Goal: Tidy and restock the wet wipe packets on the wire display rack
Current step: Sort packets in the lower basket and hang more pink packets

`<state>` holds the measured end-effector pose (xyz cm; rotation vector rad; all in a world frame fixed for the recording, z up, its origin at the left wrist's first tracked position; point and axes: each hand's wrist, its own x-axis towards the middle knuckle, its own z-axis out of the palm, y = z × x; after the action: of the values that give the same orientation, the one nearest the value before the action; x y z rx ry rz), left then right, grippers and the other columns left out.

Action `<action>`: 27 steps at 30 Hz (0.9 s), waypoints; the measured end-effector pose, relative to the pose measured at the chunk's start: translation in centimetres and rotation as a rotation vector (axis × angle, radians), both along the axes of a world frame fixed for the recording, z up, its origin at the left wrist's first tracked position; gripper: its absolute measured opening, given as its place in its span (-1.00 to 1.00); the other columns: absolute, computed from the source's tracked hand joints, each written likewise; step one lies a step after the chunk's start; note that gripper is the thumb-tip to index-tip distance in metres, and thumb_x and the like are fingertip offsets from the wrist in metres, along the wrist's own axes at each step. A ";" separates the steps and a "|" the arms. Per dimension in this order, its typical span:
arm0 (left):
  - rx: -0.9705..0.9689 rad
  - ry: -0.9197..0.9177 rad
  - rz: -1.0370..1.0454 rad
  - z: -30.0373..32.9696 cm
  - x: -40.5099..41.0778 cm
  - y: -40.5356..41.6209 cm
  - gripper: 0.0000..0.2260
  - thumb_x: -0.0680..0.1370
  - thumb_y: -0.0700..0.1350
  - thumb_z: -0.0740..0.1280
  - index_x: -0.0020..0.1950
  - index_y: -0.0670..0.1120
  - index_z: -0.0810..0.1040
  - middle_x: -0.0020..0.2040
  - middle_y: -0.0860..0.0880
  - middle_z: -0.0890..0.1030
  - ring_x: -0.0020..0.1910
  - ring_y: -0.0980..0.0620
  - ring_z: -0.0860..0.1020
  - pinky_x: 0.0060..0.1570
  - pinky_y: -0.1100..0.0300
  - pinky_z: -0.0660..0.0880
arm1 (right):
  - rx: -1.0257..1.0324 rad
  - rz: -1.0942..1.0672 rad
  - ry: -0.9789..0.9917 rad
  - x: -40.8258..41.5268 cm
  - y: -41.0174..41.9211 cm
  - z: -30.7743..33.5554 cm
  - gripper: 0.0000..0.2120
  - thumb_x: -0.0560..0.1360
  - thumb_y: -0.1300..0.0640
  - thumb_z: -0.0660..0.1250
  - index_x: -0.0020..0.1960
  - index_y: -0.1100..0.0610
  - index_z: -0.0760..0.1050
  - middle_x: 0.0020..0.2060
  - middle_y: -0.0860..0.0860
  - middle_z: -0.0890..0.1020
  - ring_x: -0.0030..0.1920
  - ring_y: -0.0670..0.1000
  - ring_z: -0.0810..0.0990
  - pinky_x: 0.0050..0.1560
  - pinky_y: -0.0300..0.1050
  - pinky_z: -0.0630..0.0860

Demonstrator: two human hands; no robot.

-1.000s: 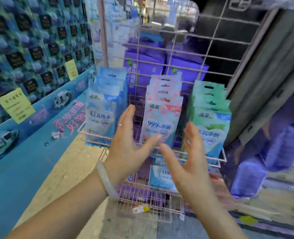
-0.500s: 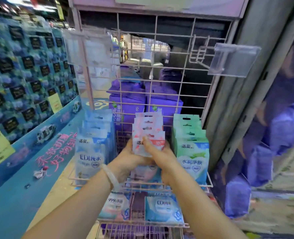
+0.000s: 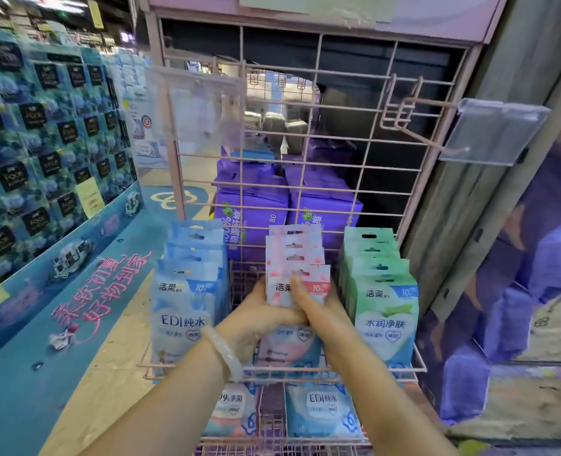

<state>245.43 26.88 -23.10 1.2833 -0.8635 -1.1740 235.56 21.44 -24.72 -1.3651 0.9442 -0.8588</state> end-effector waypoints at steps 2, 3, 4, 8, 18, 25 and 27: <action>0.026 -0.006 0.015 0.1 -0.3 -0.1 -0.41 0.38 -0.46 0.38 0.38 -0.20 0.36 0.25 -0.25 0.56 0.17 -0.11 0.58 0.00 0.21 0.60 | 0.009 0.055 -0.041 -0.2 -0.2 -0.1 -0.13 -0.05 -0.38 0.41 0.21 -0.06 0.45 0.07 -0.09 0.63 0.08 -0.09 0.62 0.11 -0.16 0.54; 0.044 -0.025 0.019 0.1 -0.4 0.0 -0.40 0.38 -0.46 0.38 0.39 -0.19 0.35 0.26 -0.25 0.55 0.15 -0.11 0.57 0.03 0.16 0.59 | 0.013 0.074 -0.055 -0.3 -0.3 -0.1 -0.19 -0.04 -0.37 0.41 0.16 -0.07 0.47 0.06 -0.09 0.64 0.07 -0.10 0.62 0.10 -0.18 0.54; 0.052 -0.034 0.018 0.2 -0.4 0.1 -0.40 0.38 -0.46 0.38 0.39 -0.19 0.34 0.27 -0.25 0.54 0.13 -0.12 0.57 0.04 0.13 0.58 | 0.014 0.082 -0.064 -0.4 -0.3 -0.1 -0.20 -0.03 -0.37 0.42 0.15 -0.07 0.47 0.08 -0.07 0.64 0.08 -0.09 0.62 0.13 -0.15 0.54; 0.037 0.028 0.012 0.8 -0.5 0.0 -0.39 0.36 -0.49 0.40 0.37 -0.22 0.37 0.25 -0.26 0.56 0.23 -0.13 0.55 -0.02 0.26 0.57 | -0.001 0.052 -0.087 -0.2 -0.4 -0.4 -0.11 -0.05 -0.39 0.43 0.21 -0.05 0.45 0.09 -0.04 0.64 0.10 -0.04 0.62 0.18 -0.06 0.53; -0.024 0.051 0.053 0.9 -0.6 0.1 -0.33 0.30 -0.52 0.42 0.35 -0.19 0.37 0.19 -0.25 0.60 0.12 -0.14 0.60 -0.08 0.18 0.62 | 0.006 0.036 -0.112 -0.2 -0.7 -0.5 -0.31 -0.04 -0.41 0.45 0.02 -0.14 0.51 -0.09 -0.18 0.70 -0.03 -0.18 0.67 -0.06 -0.29 0.57; 0.007 0.058 0.112 0.5 0.1 0.0 -0.27 0.26 -0.55 0.43 0.36 -0.17 0.34 0.18 -0.24 0.60 0.14 -0.15 0.60 0.12 -0.01 0.55 | 0.001 0.083 -0.072 0.5 -0.7 -0.7 -0.09 0.00 -0.42 0.41 0.27 -0.05 0.42 0.10 -0.05 0.65 0.06 -0.09 0.65 0.04 -0.20 0.56; 0.008 0.048 0.104 0.4 0.4 0.1 -0.30 0.26 -0.55 0.42 0.34 -0.17 0.38 0.16 -0.23 0.62 0.14 -0.15 0.61 0.16 -0.05 0.53 | -0.009 0.086 -0.050 0.7 -0.8 -0.7 -0.04 -0.01 -0.44 0.41 0.30 -0.04 0.39 0.10 -0.07 0.64 0.07 -0.10 0.64 0.04 -0.22 0.56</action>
<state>245.80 26.99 -22.75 1.2855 -0.7491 -1.1229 236.29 20.64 -25.45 -1.3762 0.8385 -0.8291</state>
